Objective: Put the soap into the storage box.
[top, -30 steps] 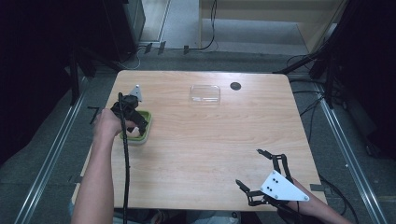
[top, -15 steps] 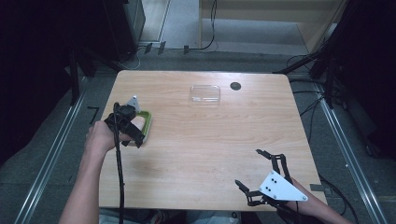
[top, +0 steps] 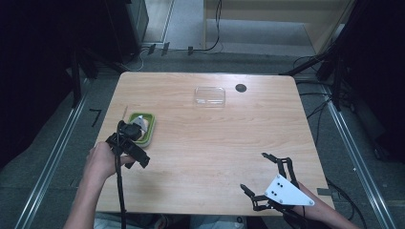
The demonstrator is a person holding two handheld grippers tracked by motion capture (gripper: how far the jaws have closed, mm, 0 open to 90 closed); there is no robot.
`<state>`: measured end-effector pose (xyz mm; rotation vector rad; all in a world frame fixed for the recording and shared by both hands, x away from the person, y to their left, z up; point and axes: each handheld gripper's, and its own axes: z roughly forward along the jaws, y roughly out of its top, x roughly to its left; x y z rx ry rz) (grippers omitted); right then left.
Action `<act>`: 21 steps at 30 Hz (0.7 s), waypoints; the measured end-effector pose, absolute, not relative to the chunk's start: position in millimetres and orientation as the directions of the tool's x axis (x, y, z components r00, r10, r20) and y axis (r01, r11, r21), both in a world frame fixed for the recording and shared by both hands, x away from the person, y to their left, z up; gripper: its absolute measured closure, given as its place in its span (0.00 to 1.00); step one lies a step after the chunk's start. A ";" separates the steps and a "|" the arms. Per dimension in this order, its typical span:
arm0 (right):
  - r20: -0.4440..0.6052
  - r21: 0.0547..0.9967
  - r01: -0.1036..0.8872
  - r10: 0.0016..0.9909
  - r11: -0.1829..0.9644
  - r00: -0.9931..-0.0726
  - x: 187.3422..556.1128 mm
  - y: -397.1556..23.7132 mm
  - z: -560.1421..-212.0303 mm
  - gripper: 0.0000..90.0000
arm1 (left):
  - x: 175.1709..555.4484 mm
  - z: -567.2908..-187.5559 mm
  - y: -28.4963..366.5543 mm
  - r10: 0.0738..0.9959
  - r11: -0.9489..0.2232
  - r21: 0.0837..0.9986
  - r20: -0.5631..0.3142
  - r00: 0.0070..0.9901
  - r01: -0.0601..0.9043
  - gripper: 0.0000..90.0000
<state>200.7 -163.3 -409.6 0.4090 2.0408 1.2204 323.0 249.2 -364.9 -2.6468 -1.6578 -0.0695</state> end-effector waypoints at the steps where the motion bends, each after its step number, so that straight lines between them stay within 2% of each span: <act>1: -0.413 0.860 -0.086 0.588 0.503 -0.696 200.7 -163.3 -409.6 0.00 | 320.5 -365.5 249.8 0.900 -0.435 0.003 0.035 0.435 0.900 0.09; 21: -0.419 0.856 -0.090 0.581 0.510 -0.697 200.6 -162.6 -409.7 0.00 | 264.8 -399.7 247.7 0.900 -0.436 0.027 0.029 0.436 0.899 0.08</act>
